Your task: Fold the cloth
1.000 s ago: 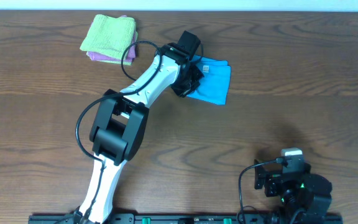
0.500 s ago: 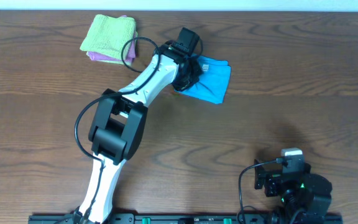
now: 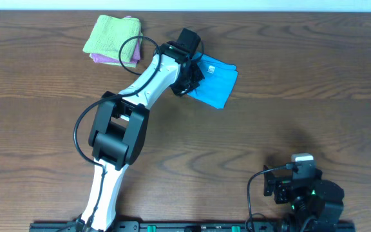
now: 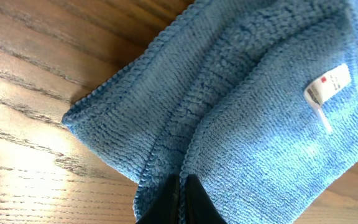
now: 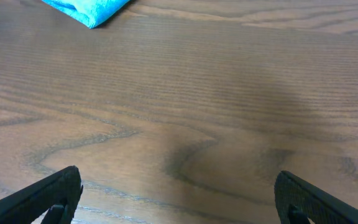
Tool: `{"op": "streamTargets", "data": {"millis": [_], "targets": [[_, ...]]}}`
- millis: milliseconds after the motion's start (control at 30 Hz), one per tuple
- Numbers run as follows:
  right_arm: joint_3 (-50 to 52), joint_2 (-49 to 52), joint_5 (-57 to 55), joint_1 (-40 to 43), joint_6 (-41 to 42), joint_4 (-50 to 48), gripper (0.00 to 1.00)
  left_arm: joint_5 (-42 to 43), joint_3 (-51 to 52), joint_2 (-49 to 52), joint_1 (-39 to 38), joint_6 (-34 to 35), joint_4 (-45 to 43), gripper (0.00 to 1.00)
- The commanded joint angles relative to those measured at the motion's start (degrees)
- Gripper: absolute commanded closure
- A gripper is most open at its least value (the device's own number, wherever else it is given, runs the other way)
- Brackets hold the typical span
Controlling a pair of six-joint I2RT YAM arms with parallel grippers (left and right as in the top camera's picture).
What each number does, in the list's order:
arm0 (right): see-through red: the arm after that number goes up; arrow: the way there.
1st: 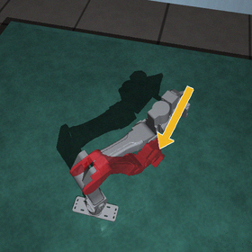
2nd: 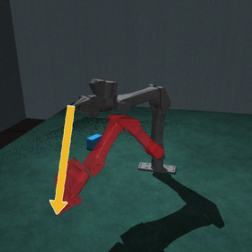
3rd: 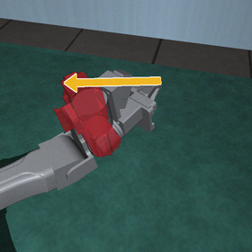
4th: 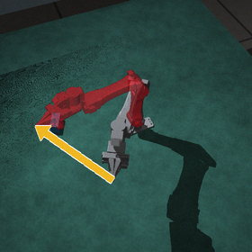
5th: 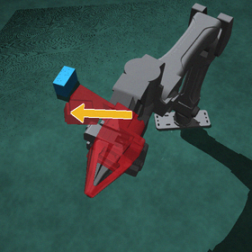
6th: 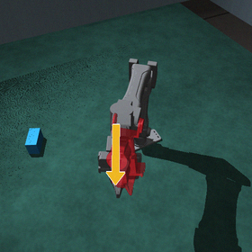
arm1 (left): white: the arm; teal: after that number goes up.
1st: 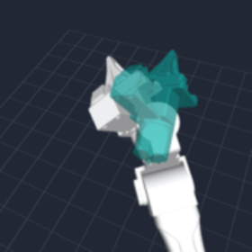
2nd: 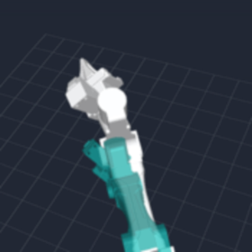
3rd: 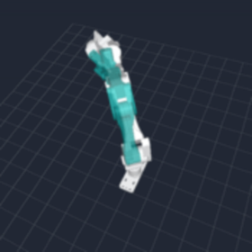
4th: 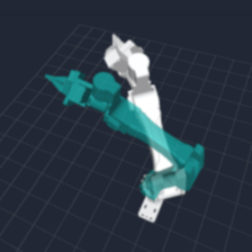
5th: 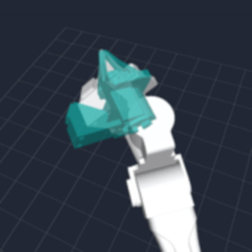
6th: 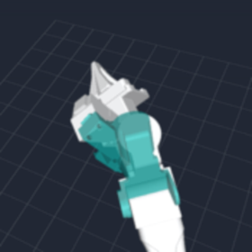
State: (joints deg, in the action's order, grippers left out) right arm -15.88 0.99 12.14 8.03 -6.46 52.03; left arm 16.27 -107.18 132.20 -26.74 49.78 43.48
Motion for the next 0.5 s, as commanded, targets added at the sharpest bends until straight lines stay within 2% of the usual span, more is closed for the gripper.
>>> {"op": "streamTargets", "data": {"millis": [0, 200, 467], "targets": [[0.26, -0.50, 0.09, 0.44, 0.42, 0.17, 0.01, -0.85, 0.46, -3.10, 0.11, -3.08, -0.15, 0.94], [0.26, -0.48, 0.09, 0.44, 0.42, 0.17, 0.01, -2.62, 0.13, -4.55, 0.24, -5.79, -0.46, 0.94], [0.26, -0.48, 0.09, 0.44, 0.42, 0.17, 0.01, -9.90, 0.13, -5.79, 1.84, -8.04, 2.08, 0.94]]}}
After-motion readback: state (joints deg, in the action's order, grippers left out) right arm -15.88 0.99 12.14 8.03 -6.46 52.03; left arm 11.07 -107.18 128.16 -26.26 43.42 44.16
